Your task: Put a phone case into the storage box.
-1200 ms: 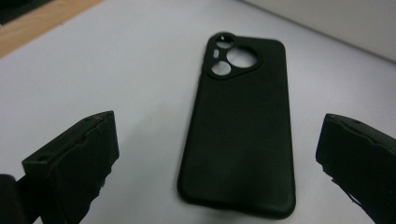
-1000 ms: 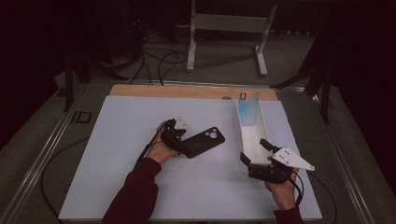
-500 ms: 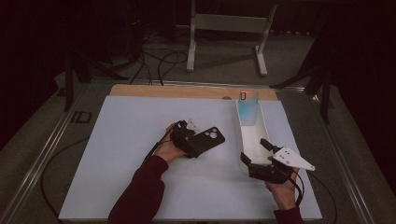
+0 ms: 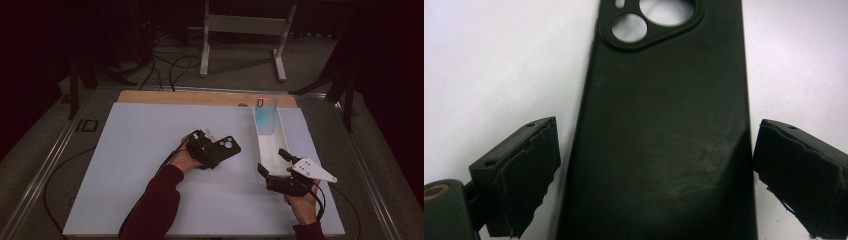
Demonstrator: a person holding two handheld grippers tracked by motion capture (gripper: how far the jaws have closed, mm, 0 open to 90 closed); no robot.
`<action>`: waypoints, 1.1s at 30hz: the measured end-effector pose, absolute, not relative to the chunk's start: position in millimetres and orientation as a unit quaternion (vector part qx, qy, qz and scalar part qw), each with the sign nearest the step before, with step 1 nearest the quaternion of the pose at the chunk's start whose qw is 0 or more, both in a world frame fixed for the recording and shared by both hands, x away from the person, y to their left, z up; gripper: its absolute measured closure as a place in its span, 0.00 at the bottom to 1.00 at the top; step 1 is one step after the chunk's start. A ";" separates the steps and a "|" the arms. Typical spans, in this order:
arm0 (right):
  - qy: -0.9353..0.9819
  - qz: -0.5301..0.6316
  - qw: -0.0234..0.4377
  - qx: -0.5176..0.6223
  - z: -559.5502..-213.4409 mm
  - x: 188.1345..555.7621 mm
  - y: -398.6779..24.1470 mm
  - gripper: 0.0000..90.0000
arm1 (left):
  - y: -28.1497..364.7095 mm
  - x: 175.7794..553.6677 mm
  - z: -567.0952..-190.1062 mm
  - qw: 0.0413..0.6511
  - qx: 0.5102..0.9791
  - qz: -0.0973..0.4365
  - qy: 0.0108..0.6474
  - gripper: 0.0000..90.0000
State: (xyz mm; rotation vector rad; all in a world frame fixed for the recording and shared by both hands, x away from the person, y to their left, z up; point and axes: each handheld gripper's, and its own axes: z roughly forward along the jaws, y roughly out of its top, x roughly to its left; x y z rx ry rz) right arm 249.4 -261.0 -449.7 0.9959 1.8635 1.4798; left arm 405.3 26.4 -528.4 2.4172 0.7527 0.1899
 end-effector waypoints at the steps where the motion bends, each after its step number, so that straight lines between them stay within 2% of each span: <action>1: 0.694 0.551 0.279 0.370 -449.5 249.5 -261.2 0.11 | 26.1 405.4 -528.5 0.297 0.910 0.073 0.282 0.07; 12: 0.695 0.552 0.276 0.369 -449.7 249.5 -258.4 0.11 | 22.8 405.0 -528.1 0.284 0.915 0.077 0.277 0.09; 16: 0.695 0.553 0.275 0.369 -450.1 249.8 -258.2 0.11 | 21.5 405.0 -525.7 0.277 0.918 0.072 0.273 0.14; 24: 0.693 0.554 0.275 0.370 -449.4 249.5 -259.8 0.11 | 17.3 405.6 -521.4 0.258 0.925 0.070 0.272 0.17; 33: 0.692 0.553 0.276 0.373 -449.5 250.2 -261.9 0.11 | 23.3 404.6 -517.9 0.259 0.922 0.072 0.280 0.18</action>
